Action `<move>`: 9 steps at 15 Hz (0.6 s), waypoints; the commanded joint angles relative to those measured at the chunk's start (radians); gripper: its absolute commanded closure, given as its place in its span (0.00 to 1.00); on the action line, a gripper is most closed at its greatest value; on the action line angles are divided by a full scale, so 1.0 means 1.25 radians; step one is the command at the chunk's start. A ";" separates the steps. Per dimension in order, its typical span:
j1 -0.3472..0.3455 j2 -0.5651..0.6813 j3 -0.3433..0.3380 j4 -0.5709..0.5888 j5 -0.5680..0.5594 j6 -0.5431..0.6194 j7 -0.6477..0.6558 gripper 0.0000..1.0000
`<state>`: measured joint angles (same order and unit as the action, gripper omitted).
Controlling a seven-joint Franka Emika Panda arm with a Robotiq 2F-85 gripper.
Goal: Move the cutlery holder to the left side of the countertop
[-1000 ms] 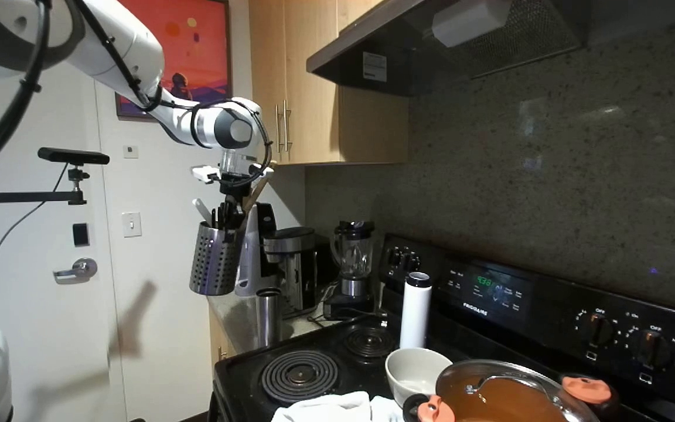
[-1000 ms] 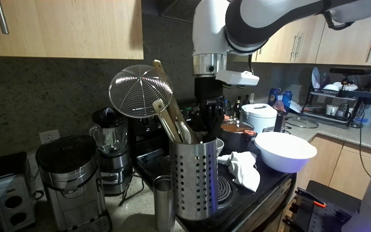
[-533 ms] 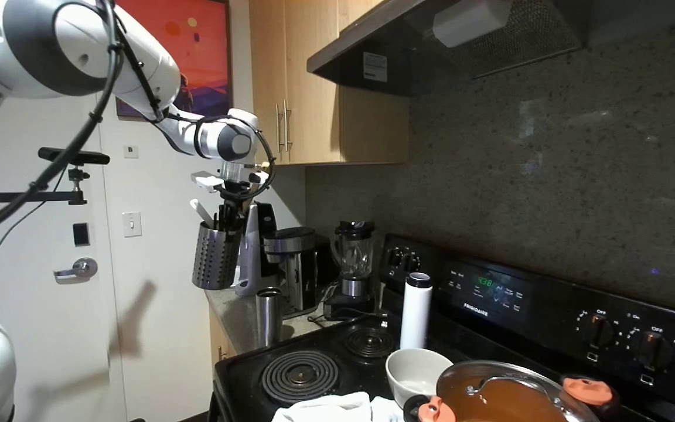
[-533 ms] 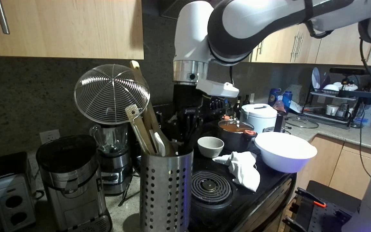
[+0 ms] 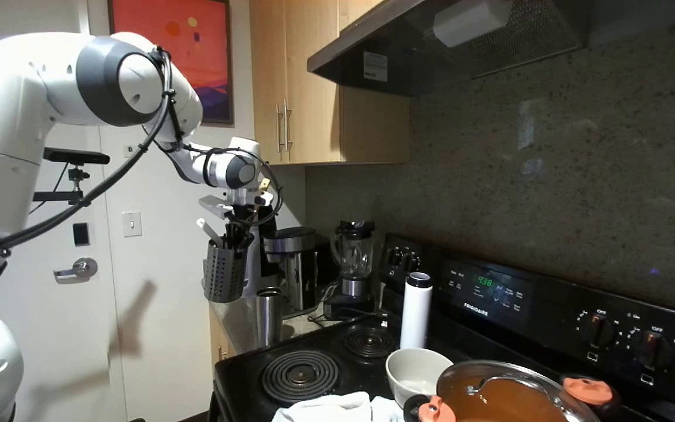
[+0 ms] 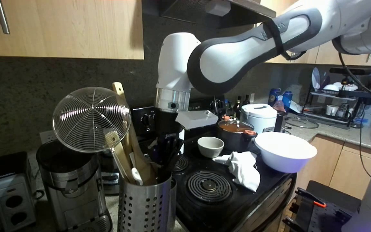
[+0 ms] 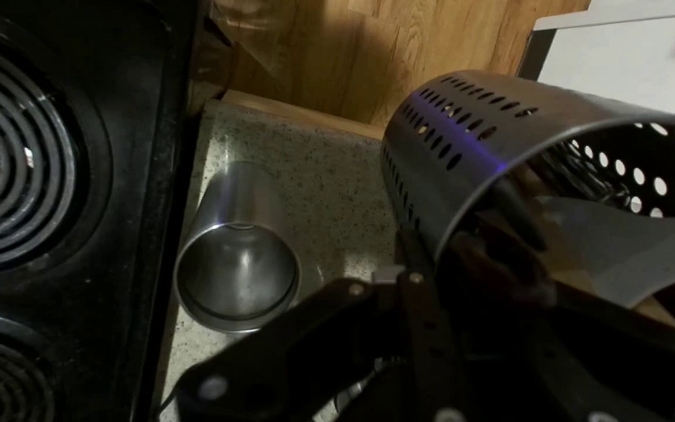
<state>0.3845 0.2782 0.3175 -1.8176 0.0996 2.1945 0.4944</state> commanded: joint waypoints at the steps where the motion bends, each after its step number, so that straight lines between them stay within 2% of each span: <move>1: 0.029 0.020 -0.018 0.015 -0.038 0.053 0.002 0.95; 9: 0.057 0.054 -0.067 -0.028 -0.116 0.157 0.033 0.95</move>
<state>0.4377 0.3569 0.2640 -1.8291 -0.0166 2.3370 0.5001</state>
